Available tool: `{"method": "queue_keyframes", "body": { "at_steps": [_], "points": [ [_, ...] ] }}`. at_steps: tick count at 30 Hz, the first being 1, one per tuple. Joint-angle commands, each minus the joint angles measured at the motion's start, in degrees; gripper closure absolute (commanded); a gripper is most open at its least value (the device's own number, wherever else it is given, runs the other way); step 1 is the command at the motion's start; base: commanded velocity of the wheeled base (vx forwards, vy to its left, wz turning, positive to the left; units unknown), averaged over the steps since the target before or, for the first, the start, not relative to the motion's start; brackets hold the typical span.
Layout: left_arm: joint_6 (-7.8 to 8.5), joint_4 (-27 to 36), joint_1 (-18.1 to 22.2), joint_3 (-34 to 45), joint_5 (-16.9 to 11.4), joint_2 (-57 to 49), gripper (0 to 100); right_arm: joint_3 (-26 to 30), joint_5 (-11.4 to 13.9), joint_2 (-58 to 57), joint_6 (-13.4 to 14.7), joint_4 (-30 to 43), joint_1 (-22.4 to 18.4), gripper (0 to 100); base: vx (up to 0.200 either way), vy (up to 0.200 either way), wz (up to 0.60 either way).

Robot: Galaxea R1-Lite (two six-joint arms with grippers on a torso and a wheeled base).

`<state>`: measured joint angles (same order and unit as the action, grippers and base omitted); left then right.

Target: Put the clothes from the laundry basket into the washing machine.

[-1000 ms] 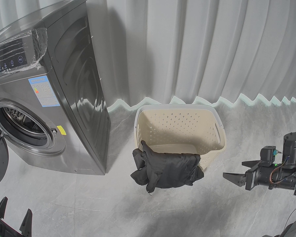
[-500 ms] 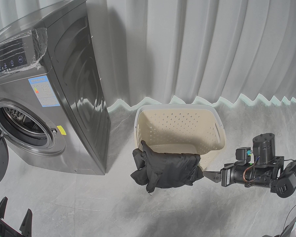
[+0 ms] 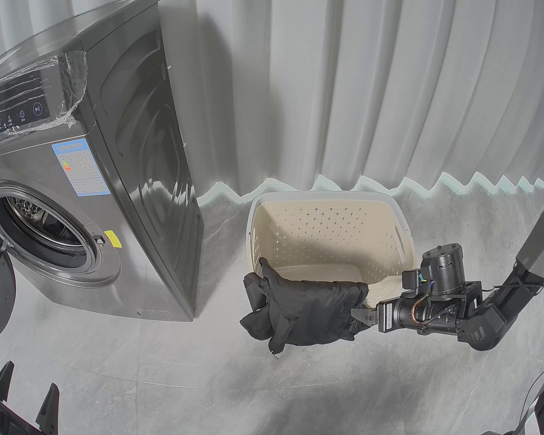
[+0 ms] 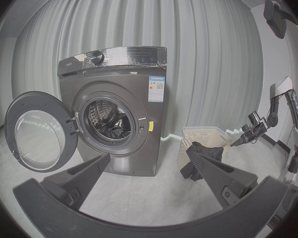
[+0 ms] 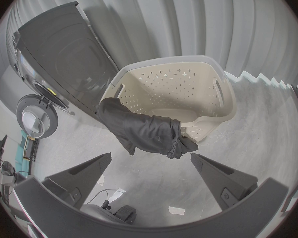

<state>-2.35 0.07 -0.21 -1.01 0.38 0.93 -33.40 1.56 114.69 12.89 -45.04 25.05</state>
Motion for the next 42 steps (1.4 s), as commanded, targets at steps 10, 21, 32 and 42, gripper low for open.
{"method": "queue_keyframes", "body": {
  "at_steps": [10, 21, 32, 42],
  "points": [
    [-0.02, 0.0, 0.0, 0.8, 0.1, -0.9, 0, -7.4, -1.2, 14.9, 0.1, -5.8, -2.3, 0, 0.000, 0.000, 0.00],
    [-0.11, 0.0, 0.0, 0.8, 0.1, -0.9, 0, -12.7, -1.1, 19.3, 2.3, -5.8, -4.2, 0, 0.000, 0.000, 0.00],
    [-0.11, 0.0, 0.0, 0.8, 0.1, -0.9, 0, -17.8, -1.1, 24.2, 3.0, -6.3, -3.5, 0, 0.000, 0.000, 0.00],
    [-0.11, 0.0, 0.0, 0.8, 0.1, -0.9, 0, -19.6, -1.1, 25.4, 2.8, -9.2, -3.3, 100, 0.000, 0.000, 0.00]
  ]
}}
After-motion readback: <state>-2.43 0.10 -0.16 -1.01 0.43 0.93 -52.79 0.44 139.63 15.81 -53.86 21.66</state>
